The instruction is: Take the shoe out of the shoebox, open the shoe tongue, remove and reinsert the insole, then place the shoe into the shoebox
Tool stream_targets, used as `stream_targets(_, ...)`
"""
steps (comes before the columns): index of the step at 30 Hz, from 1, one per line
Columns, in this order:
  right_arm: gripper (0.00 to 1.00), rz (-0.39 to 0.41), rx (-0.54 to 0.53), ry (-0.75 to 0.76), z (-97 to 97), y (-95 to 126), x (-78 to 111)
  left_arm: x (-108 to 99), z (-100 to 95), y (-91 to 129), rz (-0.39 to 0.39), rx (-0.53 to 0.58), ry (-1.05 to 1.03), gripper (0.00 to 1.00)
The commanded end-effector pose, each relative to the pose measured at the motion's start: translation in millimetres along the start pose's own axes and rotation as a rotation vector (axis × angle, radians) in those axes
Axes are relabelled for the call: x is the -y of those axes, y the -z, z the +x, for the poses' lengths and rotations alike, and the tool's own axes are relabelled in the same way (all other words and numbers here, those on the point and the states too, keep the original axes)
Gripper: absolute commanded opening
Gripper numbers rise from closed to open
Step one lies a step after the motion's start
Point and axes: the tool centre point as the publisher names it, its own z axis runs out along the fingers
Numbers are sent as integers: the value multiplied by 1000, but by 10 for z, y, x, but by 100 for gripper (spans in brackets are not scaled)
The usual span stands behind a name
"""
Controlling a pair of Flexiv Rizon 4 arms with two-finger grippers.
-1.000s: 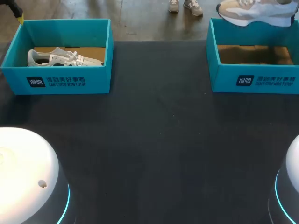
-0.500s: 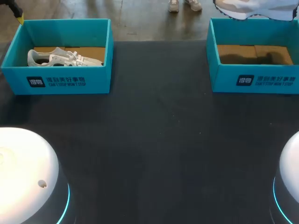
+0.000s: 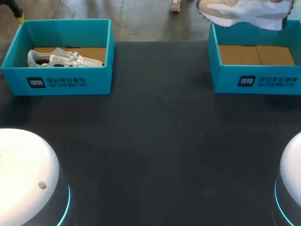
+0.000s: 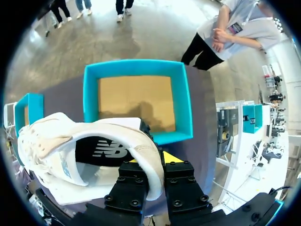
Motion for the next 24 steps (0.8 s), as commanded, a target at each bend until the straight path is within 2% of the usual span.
stream_targets(1,0,-184,17,-7,225,72,503,10,3,2,-2,-1,-1,100)
stream_targets(4,0,-185,16,-9,383,88,673,10,3,2,-2,-1,-1,100)
stream_targets(5,0,-185,16,-9,383,88,673,10,3,2,-2,-1,-1,100)
stream_targets(6,0,-187,16,-11,474,109,771,10,3,2,-2,-1,-1,100)
stream_targets(13,0,-211,13,-24,787,208,1168,10,3,2,-2,-1,-1,100)
stream_targets(14,0,-211,13,-25,798,210,1186,10,3,2,-2,-1,-1,100)
stream_targets(24,0,-259,68,-31,1012,276,1778,10,3,2,-2,-1,-1,100)
